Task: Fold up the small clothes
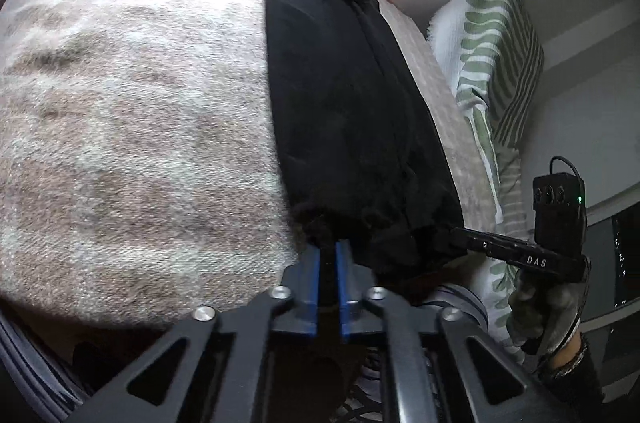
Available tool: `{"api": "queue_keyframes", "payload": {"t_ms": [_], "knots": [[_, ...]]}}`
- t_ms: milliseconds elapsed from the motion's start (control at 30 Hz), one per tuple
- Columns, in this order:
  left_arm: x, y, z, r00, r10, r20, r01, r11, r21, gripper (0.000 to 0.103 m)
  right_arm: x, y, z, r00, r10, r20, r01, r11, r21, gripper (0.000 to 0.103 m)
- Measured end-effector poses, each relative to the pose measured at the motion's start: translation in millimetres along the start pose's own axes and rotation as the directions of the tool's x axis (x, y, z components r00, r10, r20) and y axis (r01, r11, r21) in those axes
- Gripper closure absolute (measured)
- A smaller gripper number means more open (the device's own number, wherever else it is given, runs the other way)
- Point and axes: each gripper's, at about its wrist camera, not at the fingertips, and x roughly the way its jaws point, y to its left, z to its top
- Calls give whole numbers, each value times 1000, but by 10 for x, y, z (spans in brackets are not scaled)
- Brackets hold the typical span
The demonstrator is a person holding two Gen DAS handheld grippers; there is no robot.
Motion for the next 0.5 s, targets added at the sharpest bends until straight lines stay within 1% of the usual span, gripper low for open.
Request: {"api": "queue_keyframes", "payload": {"t_ms": [33, 133, 200, 267, 333, 433, 500], "knots": [[-13, -9, -6, 1000, 3, 4, -3, 1000, 0, 101, -45, -68, -31, 1000, 13, 1, -13, 1000, 7, 98], [-143, -33, -32, 1000, -3, 23, 3, 1000, 3, 101, -108, -151, -34, 998, 60, 27, -61, 997, 49, 99], [-235, -61, -61, 999, -2, 36, 2, 1000, 20, 101, -206, -192, -45, 992, 109, 61, -113, 991, 71, 99], [-233, -68, -67, 999, 4, 33, -5, 999, 33, 102, -270, -215, -63, 987, 137, 83, -144, 987, 76, 99], [-166, -34, -74, 999, 33, 18, -34, 999, 40, 102, -247, -225, -92, 988, 135, 78, -141, 987, 73, 100], [-115, -35, -54, 999, 32, 11, -32, 999, 19, 102, -123, -233, -115, 993, 114, 43, -117, 990, 79, 100], [-173, -80, -33, 999, 27, 21, -28, 999, 35, 102, -129, -242, -114, 990, 131, 50, -135, 987, 87, 100]]}}
